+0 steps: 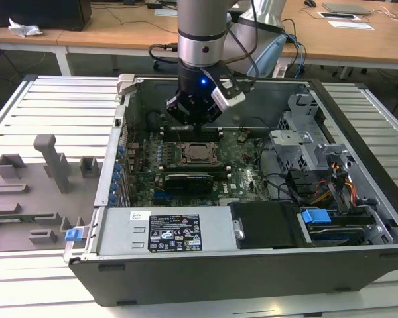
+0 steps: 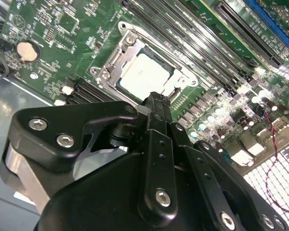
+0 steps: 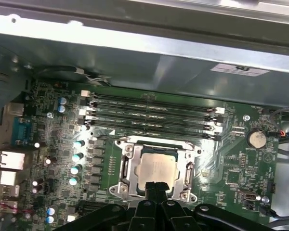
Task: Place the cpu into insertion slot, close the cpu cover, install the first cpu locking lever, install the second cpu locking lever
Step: 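Install the first cpu locking lever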
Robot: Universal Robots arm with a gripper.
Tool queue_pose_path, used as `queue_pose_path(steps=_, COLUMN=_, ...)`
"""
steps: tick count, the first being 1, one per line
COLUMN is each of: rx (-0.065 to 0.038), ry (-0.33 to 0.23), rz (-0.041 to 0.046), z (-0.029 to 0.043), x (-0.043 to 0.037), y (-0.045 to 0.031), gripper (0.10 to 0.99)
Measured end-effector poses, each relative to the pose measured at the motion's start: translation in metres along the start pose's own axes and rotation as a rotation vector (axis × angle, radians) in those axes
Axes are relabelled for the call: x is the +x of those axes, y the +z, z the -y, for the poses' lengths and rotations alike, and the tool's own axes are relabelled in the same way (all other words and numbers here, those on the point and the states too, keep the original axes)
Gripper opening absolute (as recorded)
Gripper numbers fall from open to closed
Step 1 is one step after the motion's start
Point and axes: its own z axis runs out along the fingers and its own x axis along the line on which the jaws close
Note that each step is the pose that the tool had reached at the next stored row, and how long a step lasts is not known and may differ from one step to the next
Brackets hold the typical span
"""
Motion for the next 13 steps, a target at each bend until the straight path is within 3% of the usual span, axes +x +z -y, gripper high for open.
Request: queue_pose_path(steps=13, rx=0.0, ry=0.0, rz=0.0018, z=-0.0045, x=0.0321, y=-0.001, gripper=0.106)
